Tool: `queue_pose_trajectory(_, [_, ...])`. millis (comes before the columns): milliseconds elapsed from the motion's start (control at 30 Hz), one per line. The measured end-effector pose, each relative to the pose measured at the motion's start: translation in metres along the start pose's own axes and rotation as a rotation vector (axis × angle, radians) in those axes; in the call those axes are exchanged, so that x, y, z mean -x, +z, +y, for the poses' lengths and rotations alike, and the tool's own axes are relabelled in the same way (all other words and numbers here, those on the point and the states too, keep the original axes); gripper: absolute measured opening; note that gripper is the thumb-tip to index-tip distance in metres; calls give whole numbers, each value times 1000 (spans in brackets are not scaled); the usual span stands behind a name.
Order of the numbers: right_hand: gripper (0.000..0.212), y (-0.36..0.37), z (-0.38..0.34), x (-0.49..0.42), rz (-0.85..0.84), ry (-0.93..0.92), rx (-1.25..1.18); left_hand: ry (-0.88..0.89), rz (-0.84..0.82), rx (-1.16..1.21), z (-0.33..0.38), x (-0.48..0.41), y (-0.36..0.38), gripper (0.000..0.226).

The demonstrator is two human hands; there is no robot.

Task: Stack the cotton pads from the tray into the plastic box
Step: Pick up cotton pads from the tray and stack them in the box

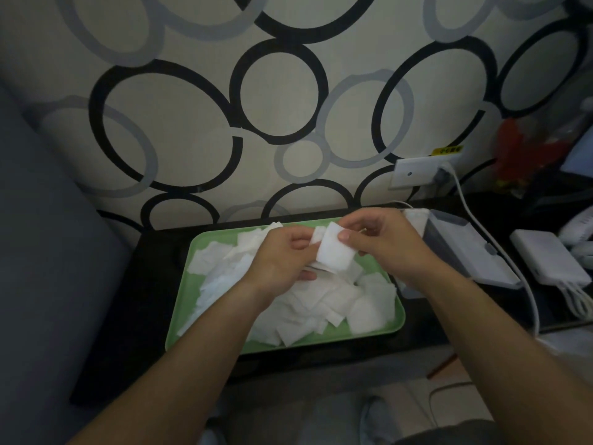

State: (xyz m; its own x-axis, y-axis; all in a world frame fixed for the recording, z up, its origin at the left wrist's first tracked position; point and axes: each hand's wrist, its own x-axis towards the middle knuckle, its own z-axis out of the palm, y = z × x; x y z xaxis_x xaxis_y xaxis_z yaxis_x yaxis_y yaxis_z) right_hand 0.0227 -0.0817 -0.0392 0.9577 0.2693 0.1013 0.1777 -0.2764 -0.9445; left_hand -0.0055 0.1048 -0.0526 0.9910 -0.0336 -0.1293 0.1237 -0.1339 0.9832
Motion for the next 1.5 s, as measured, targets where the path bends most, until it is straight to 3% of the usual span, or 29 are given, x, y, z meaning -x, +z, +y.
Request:
queue_pose_trajectory(200, [14, 9, -1, -3, 16, -3, 33, -8, -42, 5, 2, 7, -6, 19])
queue_pose_trajectory(433, [12, 33, -12, -6, 36, -66, 105, -65, 51, 98, 10, 24, -23, 26])
queue_pose_trajectory(533, [12, 53, -27, -6, 72, -127, 156, 16, 61, 65, 15, 40, -36, 17])
queue_pose_trajectory(700, [8, 60, -46, -9, 125, -82, 109, 32, 359, 170, 15, 61, -81, 19])
queue_pose_trajectory(833, [19, 63, -31, -3, -78, -22, 448, -53, 500, 238, 0, 70, -104, 29])
queue_pose_trajectory(967, [23, 77, -10, 9, -233, -69, 652, -112, 415, 210, -15, 69, -97, 24])
queue_pose_trajectory(1100, [31, 77, -2, 5, -275, -99, 731, -98, 360, 166, -18, 64, -98, 21])
queue_pose_trajectory(1267, [9, 79, -1, -4, -275, -182, 702, -110, 358, 144, -22, 51, -104, 27])
queue_pose_trajectory(1500, [10, 59, -7, -9, -133, -81, 333, -98, 350, 156, -23, 45, -103, 21])
